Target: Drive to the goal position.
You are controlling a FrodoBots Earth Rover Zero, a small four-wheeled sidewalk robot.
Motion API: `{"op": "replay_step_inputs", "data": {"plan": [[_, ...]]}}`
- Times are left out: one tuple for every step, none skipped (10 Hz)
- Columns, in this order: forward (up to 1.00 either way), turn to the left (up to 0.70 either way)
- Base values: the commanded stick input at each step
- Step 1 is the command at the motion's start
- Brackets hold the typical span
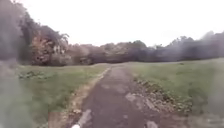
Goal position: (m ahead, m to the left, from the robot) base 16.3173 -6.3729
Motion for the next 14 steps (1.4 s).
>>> {"op": "replay_step_inputs", "data": {"plan": [[1.00,0.00],[1.00,0.00],[1.00,0.00],[1.00,0.00],[1.00,0.00],[1.00,0.00],[1.00,0.00],[1.00,0.00],[1.00,0.00],[1.00,0.00],[1.00,0.00],[1.00,0.00],[1.00,0.00],[1.00,0.00]]}}
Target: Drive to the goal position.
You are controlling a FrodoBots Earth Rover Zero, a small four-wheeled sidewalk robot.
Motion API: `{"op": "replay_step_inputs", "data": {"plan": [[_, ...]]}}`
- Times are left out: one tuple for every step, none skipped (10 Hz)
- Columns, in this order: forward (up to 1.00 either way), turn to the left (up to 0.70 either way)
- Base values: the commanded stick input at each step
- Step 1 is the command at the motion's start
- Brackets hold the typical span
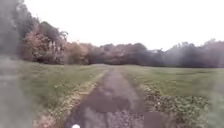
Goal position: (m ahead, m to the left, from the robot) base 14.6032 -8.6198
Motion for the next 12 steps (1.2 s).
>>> {"op": "replay_step_inputs", "data": {"plan": [[1.00,0.00],[1.00,0.00],[1.00,0.00],[1.00,0.00],[1.00,0.00],[1.00,0.00],[1.00,0.00],[1.00,0.00],[1.00,0.00],[1.00,0.00],[1.00,0.00],[1.00,-0.40]]}}
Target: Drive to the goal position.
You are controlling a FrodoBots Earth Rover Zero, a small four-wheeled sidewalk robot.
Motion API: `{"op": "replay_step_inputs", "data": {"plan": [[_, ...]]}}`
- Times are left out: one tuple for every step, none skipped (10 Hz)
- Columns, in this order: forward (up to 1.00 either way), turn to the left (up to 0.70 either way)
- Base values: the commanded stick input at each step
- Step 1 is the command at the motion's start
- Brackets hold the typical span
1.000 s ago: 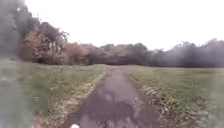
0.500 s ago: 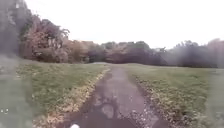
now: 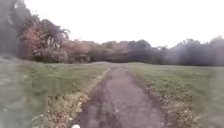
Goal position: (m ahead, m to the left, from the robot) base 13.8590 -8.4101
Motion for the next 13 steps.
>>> {"op": "replay_step_inputs", "data": {"plan": [[1.00,-0.40],[1.00,-0.32],[1.00,-0.13],[1.00,-0.14],[1.00,-0.27],[1.00,-0.39],[1.00,-0.26],[1.00,-0.11],[1.00,-0.04],[1.00,-0.02],[1.00,-0.28],[1.00,-0.32],[1.00,0.00]]}}
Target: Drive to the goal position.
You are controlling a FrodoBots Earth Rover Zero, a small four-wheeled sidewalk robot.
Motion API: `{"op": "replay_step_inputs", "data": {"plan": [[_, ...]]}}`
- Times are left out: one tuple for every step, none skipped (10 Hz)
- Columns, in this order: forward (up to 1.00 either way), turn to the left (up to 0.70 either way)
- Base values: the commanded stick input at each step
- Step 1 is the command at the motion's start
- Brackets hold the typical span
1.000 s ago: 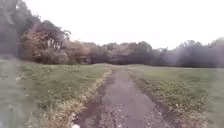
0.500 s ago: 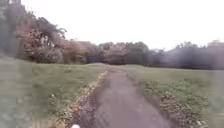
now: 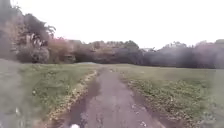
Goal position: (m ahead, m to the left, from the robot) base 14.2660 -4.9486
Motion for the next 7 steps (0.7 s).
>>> {"op": "replay_step_inputs", "data": {"plan": [[1.00,0.00],[1.00,0.00],[1.00,0.00],[1.00,0.00],[1.00,0.00],[1.00,0.00],[1.00,0.00]]}}
